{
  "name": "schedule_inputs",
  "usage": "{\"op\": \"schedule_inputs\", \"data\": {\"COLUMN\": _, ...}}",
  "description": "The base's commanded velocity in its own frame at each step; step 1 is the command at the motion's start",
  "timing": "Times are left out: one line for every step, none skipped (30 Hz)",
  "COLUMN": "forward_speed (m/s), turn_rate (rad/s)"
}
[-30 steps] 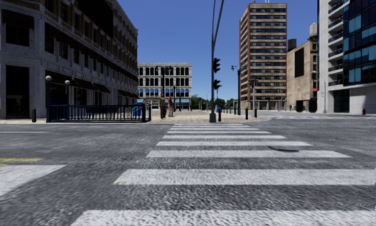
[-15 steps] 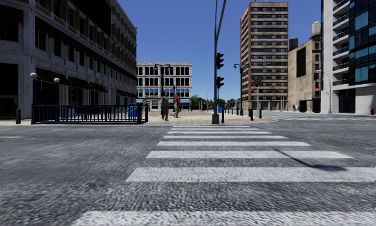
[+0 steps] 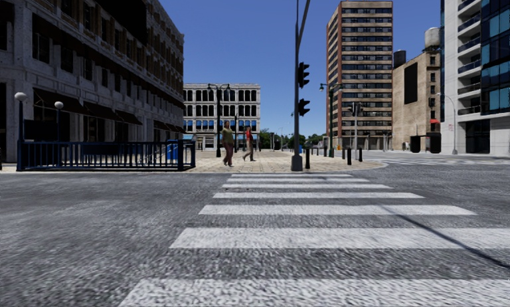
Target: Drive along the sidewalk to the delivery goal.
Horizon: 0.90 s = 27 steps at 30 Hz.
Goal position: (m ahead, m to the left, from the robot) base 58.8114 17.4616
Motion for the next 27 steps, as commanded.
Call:
{"op": "schedule_inputs", "data": {"forward_speed": 2.0, "turn_rate": 0.0}}
{"op": "schedule_inputs", "data": {"forward_speed": 2.0, "turn_rate": 0.0}}
{"op": "schedule_inputs", "data": {"forward_speed": 2.0, "turn_rate": 0.0}}
{"op": "schedule_inputs", "data": {"forward_speed": 2.0, "turn_rate": 0.0}}
{"op": "schedule_inputs", "data": {"forward_speed": 2.0, "turn_rate": 0.0}}
{"op": "schedule_inputs", "data": {"forward_speed": 2.0, "turn_rate": 0.0}}
{"op": "schedule_inputs", "data": {"forward_speed": 2.0, "turn_rate": 0.0}}
{"op": "schedule_inputs", "data": {"forward_speed": 2.0, "turn_rate": 0.0}}
{"op": "schedule_inputs", "data": {"forward_speed": 2.0, "turn_rate": 0.0}}
{"op": "schedule_inputs", "data": {"forward_speed": 2.0, "turn_rate": 0.0}}
{"op": "schedule_inputs", "data": {"forward_speed": 2.0, "turn_rate": 0.0}}
{"op": "schedule_inputs", "data": {"forward_speed": 2.0, "turn_rate": 0.0}}
{"op": "schedule_inputs", "data": {"forward_speed": 2.0, "turn_rate": 0.0}}
{"op": "schedule_inputs", "data": {"forward_speed": 2.0, "turn_rate": 0.0}}
{"op": "schedule_inputs", "data": {"forward_speed": 2.0, "turn_rate": 0.0}}
{"op": "schedule_inputs", "data": {"forward_speed": 2.0, "turn_rate": 0.0}}
{"op": "schedule_inputs", "data": {"forward_speed": 2.0, "turn_rate": 0.0}}
{"op": "schedule_inputs", "data": {"forward_speed": 2.0, "turn_rate": 0.0}}
{"op": "schedule_inputs", "data": {"forward_speed": 2.0, "turn_rate": 0.0}}
{"op": "schedule_inputs", "data": {"forward_speed": 2.0, "turn_rate": 0.0}}
{"op": "schedule_inputs", "data": {"forward_speed": 2.0, "turn_rate": 0.0}}
{"op": "schedule_inputs", "data": {"forward_speed": 2.0, "turn_rate": 0.0}}
{"op": "schedule_inputs", "data": {"forward_speed": 2.0, "turn_rate": 0.0}}
{"op": "schedule_inputs", "data": {"forward_speed": 2.0, "turn_rate": 0.0}}
{"op": "schedule_inputs", "data": {"forward_speed": 2.0, "turn_rate": 0.0}}
{"op": "schedule_inputs", "data": {"forward_speed": 2.0, "turn_rate": 0.0}}
{"op": "schedule_inputs", "data": {"forward_speed": 2.0, "turn_rate": 0.0}}
